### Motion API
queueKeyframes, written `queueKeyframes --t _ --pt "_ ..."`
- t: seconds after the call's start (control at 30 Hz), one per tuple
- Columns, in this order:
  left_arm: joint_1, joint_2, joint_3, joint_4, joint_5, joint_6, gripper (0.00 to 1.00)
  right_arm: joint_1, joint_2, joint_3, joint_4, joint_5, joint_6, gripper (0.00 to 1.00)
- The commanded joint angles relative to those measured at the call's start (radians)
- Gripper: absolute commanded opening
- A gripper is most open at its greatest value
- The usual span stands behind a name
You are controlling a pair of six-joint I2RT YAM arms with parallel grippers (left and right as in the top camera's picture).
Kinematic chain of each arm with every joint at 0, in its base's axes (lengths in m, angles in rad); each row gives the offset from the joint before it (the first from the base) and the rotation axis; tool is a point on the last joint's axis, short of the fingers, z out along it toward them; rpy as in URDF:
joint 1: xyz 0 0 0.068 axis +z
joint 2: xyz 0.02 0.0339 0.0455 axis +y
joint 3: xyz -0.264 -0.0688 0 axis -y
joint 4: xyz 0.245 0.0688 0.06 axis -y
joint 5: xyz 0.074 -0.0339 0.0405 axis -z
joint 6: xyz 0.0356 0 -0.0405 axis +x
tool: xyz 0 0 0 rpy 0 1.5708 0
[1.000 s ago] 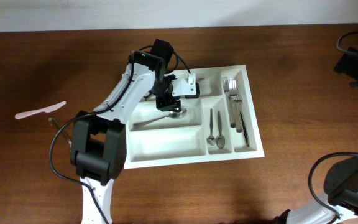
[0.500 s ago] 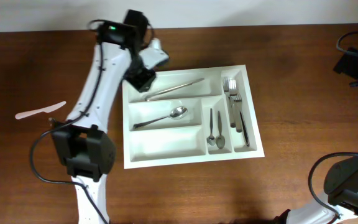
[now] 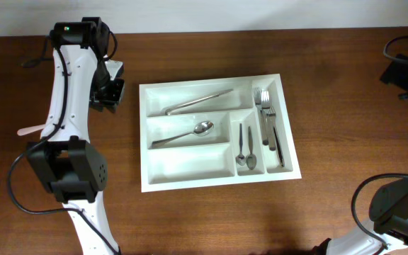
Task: Pack container
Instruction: 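Open the left gripper and swing it back to the lower spoon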
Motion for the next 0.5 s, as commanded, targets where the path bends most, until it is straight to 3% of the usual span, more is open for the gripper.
queueKeyframes --t 0.0,0.17,0.37,0.47 --pt "-0.002 -0.147 -0.013 -0.004 -0.043 -0.034 0.32 -0.003 -0.01 0.014 0.0 0.002 0.004 0.99" --pt "0.006 -0.41 -0.14 0.001 -0.028 -0.034 0.34 -0.003 -0.01 0.014 0.0 0.002 0.004 0.99" --pt "0.046 -0.865 -0.582 0.168 -0.017 -0.042 0.79 -0.003 -0.01 0.014 0.0 0.002 0.004 0.99" --pt "0.074 -1.028 -0.791 0.271 -0.017 -0.11 0.83 -0.003 -0.01 0.014 0.0 0.002 0.004 0.99"
